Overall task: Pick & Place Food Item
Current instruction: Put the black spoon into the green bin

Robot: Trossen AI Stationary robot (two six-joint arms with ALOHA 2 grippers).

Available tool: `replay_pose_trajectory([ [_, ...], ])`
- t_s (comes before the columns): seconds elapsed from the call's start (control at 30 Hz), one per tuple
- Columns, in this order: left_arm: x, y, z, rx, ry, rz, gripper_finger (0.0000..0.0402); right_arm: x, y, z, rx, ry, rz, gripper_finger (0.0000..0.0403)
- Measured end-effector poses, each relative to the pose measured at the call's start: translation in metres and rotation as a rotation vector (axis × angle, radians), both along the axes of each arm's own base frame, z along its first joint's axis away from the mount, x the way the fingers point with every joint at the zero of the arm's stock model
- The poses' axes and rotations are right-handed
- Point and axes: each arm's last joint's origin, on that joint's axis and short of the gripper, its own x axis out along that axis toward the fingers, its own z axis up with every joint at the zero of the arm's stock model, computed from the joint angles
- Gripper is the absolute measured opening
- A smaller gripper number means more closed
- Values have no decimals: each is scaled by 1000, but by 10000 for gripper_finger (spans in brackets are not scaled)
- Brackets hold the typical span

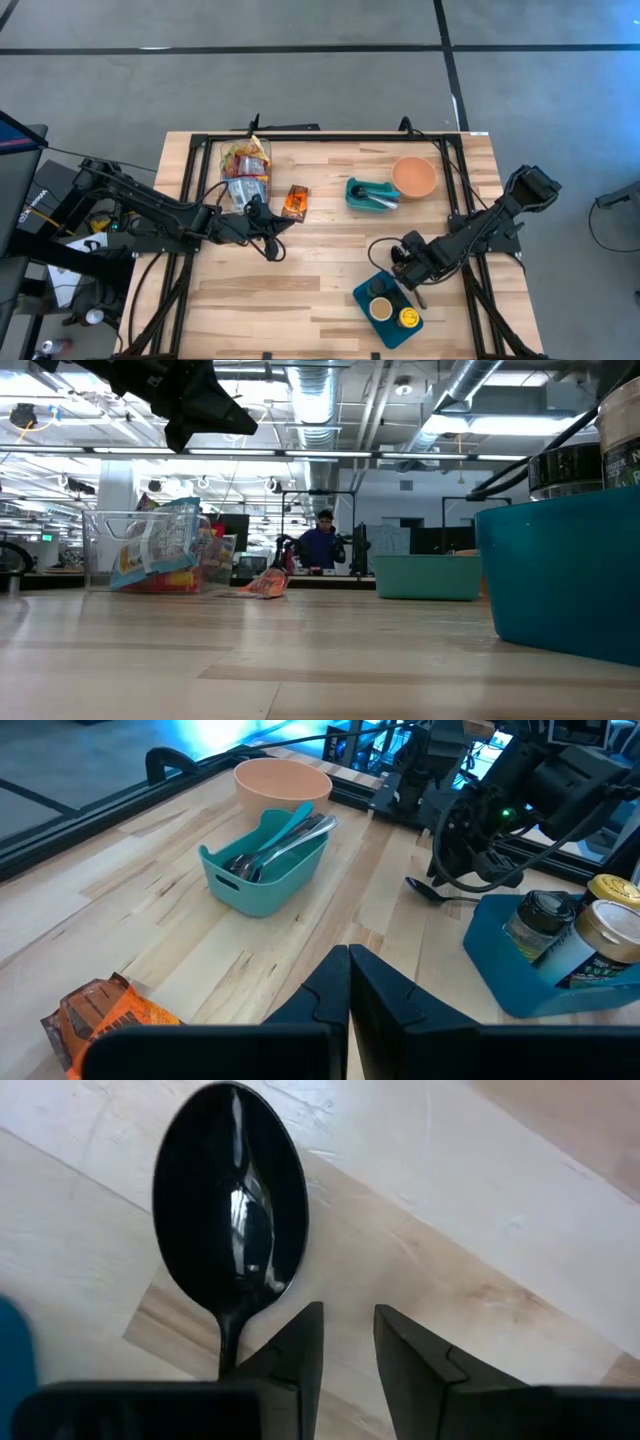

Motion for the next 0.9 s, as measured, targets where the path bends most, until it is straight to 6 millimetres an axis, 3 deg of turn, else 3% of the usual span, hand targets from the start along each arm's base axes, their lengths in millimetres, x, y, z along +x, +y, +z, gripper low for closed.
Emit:
replay_pose_trajectory([
  [0.3,0,0,0,0,0,0,1,7,8,13,28,-58,46,85],
  [0.57,0,0,0,0,-1,0,1,9,18,11,68,-94,74,85],
  [0.9,0,0,0,0,-1,0,1,7,15,10,46,-71,64,85],
])
